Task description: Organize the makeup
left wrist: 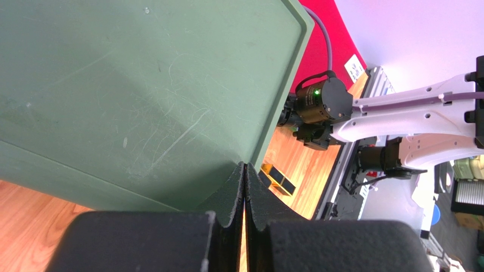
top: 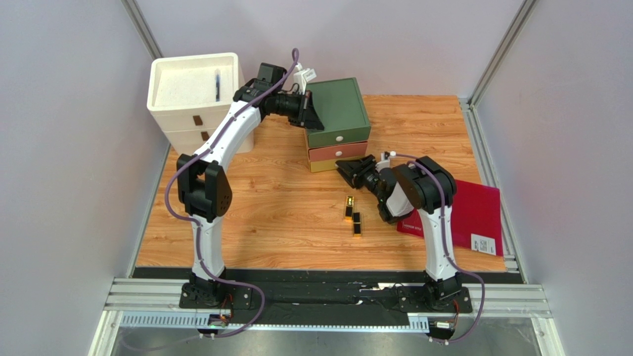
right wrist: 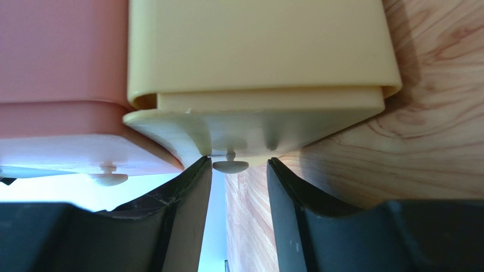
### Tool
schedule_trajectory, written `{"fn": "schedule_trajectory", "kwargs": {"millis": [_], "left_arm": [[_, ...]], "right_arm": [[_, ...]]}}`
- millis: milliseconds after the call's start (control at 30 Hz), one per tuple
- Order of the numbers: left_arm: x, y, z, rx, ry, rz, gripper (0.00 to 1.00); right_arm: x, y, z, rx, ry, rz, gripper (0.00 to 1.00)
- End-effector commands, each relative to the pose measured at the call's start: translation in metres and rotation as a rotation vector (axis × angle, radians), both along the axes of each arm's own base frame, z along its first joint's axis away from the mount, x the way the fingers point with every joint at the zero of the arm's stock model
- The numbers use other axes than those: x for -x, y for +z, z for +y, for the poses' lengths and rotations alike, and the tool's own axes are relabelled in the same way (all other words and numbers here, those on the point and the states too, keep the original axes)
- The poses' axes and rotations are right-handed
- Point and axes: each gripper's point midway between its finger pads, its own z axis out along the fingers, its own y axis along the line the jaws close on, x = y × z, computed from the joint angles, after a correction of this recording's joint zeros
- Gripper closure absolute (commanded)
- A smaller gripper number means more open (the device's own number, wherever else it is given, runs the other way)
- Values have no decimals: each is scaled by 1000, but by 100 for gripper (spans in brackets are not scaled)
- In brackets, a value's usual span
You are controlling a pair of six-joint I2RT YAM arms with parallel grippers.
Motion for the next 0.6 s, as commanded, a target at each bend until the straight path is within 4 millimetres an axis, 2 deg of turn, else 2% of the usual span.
{"fn": "schedule_trajectory", "kwargs": {"millis": [0, 167, 433, 567], "left_arm": [[27, -52, 17, -143, -4, 178, 100], [28, -51, 18, -146, -5, 181, 100], [26, -51, 18, -149, 0, 176, 100], [24, -48, 18, -147, 3, 173, 100]], "right_arm": [[-4, -29, -11, 46, -66, 39, 55], [-3, -31, -13, 20, -78, 32, 74], [-4, -18, -8, 3, -50, -1, 100], [2, -11, -7, -5, -29, -5, 100]]}}
